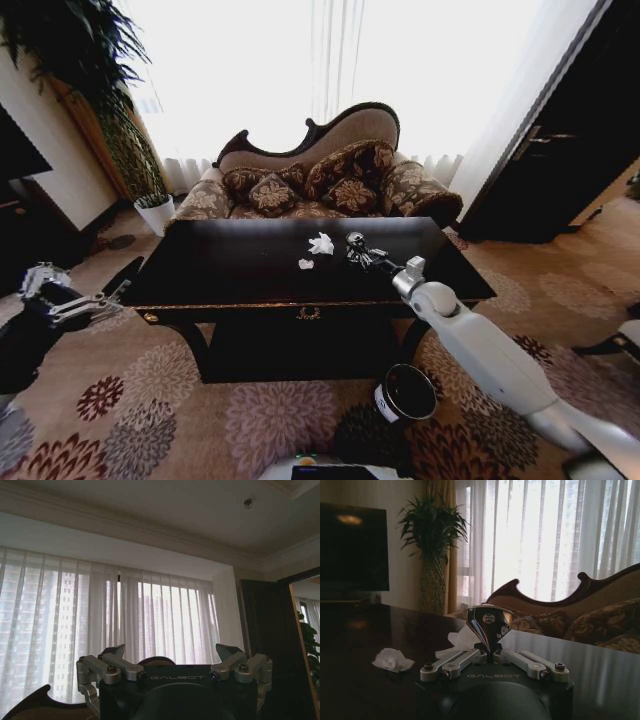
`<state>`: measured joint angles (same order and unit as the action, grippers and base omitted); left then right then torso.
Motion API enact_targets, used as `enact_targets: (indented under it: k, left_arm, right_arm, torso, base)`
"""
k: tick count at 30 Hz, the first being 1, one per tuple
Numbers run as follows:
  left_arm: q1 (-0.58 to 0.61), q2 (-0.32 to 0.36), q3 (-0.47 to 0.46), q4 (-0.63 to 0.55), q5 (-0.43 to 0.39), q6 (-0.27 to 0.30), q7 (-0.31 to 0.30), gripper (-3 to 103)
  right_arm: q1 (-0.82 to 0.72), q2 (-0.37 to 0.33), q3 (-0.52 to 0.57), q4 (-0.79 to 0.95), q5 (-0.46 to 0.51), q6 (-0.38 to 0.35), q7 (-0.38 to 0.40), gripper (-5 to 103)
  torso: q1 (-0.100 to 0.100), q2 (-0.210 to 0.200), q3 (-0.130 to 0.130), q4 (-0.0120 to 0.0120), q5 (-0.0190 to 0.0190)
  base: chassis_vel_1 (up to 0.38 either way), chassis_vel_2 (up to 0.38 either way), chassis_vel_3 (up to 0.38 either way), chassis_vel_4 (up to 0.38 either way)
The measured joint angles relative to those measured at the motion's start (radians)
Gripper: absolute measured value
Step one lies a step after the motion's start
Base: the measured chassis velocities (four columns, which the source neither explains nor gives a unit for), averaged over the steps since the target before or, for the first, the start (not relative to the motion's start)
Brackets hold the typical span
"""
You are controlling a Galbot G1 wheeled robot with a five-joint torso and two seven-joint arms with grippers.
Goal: Move to the front of the table and place the trash on the table into the trash bin.
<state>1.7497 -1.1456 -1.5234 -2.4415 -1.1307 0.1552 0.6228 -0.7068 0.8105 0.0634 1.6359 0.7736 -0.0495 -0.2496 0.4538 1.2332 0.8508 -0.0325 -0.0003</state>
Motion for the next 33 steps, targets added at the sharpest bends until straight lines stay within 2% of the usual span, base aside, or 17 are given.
enact_targets:
  k: [1,2,3,4,7,9,12,13,17,23,26,28,31,33]
  left_arm:
    - [-0.001,0.000,0.001,0.000,0.000,0.000,0.000,100]
    - [-0.002,0.000,0.002,0.000,-0.001,-0.001,0.000,100]
    - [-0.002,0.000,0.002,0.000,-0.001,-0.001,0.000,100]
    - [-0.002,0.000,0.002,0.000,-0.001,-0.001,0.000,100]
    - [-0.003,0.000,0.002,0.000,-0.004,-0.003,0.000,100]
    - [-0.004,0.000,0.002,0.000,-0.004,-0.003,0.000,100]
    - [-0.014,0.001,0.009,0.000,-0.007,-0.004,-0.001,100]
    - [-0.014,0.001,0.009,0.000,-0.007,-0.004,-0.001,100]
    - [-0.039,0.000,0.033,0.002,-0.007,-0.004,-0.001,100]
    - [-0.065,0.007,0.055,0.007,-0.009,-0.003,-0.003,100]
    - [-0.082,0.020,0.063,0.020,-0.016,-0.002,-0.003,100]
    - [-0.085,0.022,0.063,0.023,-0.017,-0.002,-0.003,100]
    - [-0.097,0.029,0.063,0.034,-0.026,-0.002,-0.004,100]
    - [-0.099,0.030,0.063,0.037,-0.027,-0.002,-0.004,100]
  right_arm:
    - [-0.012,-0.005,0.010,0.009,0.020,0.008,-0.018,1]
    - [-0.047,-0.019,0.038,0.031,0.073,0.029,-0.070,0]
    - [-0.047,-0.019,0.038,0.031,0.073,0.029,-0.070,0]
    - [-0.067,-0.025,0.052,0.043,0.101,0.043,-0.106,0]
    - [-0.191,-0.045,0.138,0.115,0.228,0.115,-0.324,0]
    - [-0.213,-0.045,0.155,0.128,0.242,0.122,-0.353,0]
    - [-0.382,-0.028,0.300,0.217,0.300,0.170,-0.510,0]
    - [-0.382,-0.028,0.300,0.217,0.300,0.170,-0.510,0]
    - [-0.588,0.044,0.447,0.284,0.262,0.214,-0.629,0]
    - [-0.711,0.121,0.520,0.266,0.188,0.264,-0.708,0]
    - [-0.768,0.183,0.543,0.168,0.140,0.315,-0.835,0]
    - [-0.773,0.192,0.545,0.142,0.137,0.321,-0.860,0]
    - [-0.786,0.234,0.557,-0.006,0.104,0.352,-0.964,0]
    - [-0.786,0.241,0.557,-0.039,0.091,0.362,-0.969,0]
  torso:
    - [0.000,0.000,0.000,0.0000,0.0001]
    - [0.000,0.000,0.000,0.0001,0.0000]
    - [0.000,0.000,0.000,0.0001,0.0000]
    - [0.000,0.000,0.000,0.0001,-0.0001]
    - [0.000,0.000,0.000,0.0000,0.0000]
    - [0.000,0.000,0.000,0.0000,0.0000]
    - [0.000,0.000,0.000,0.0000,-0.0004]
    - [0.000,0.000,0.000,0.0000,-0.0004]
    - [0.000,0.000,0.000,-0.0002,0.0001]
    - [0.000,0.000,0.000,-0.0001,-0.0001]
    - [0.000,0.000,0.000,-0.0001,0.0000]
    - [0.000,0.000,0.000,-0.0001,0.0003]
    - [0.000,0.000,0.000,-0.0001,0.0002]
    - [0.000,0.000,0.000,-0.0001,0.0002]
  base:
    - [0.000,0.000,0.000,0.000]
    - [0.000,0.000,0.000,0.000]
    - [0.000,0.000,0.000,0.000]
    - [0.000,0.000,0.000,0.000]
    - [0.000,0.000,0.000,0.000]
    - [0.000,0.000,0.000,0.000]
    - [0.000,0.000,0.000,0.000]
    - [0.000,0.000,0.000,0.000]
    - [0.000,0.000,0.000,0.000]
    - [0.000,0.000,0.000,0.000]
    - [0.000,0.000,0.000,0.000]
    - [0.000,0.000,0.000,0.000]
    - [0.000,0.000,0.000,0.000]
    - [0.000,0.000,0.000,0.000]
